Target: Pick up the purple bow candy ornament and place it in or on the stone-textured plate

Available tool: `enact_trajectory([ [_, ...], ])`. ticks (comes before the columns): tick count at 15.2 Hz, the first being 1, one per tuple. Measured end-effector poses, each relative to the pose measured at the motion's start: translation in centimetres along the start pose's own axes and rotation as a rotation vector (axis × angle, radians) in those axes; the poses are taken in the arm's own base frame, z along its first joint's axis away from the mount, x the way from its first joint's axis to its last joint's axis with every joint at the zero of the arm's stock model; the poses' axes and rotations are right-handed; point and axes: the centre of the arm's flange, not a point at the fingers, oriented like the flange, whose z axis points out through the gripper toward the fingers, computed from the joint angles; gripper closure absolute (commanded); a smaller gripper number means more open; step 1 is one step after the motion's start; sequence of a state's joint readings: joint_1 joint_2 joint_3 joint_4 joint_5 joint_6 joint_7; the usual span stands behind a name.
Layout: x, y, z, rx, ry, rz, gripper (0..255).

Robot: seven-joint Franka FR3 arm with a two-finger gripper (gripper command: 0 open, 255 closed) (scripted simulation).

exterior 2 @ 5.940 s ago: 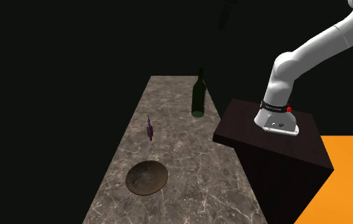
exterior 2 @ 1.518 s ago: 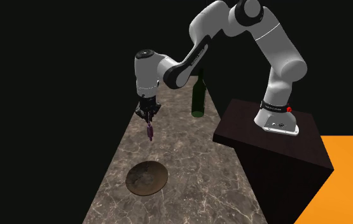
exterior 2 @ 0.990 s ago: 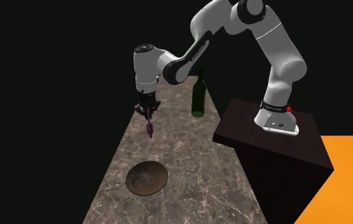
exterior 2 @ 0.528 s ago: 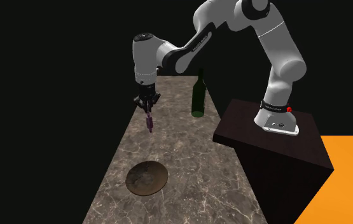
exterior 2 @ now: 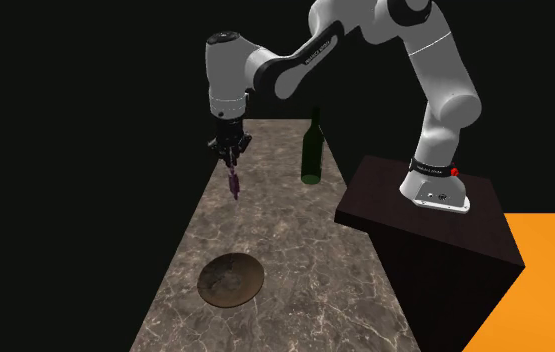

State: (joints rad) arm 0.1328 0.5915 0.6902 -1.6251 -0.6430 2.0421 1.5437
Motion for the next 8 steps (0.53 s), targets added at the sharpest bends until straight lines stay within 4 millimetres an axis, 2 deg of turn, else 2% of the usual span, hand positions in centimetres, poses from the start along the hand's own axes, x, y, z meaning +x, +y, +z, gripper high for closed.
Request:
enact_trajectory([
  [4, -3.4, -2.1, -2.3, 0.001, -0.001, -0.001, 255],
  [8, -7.8, -4.6, -4.4, 0.001, -0.001, -0.001, 255],
])
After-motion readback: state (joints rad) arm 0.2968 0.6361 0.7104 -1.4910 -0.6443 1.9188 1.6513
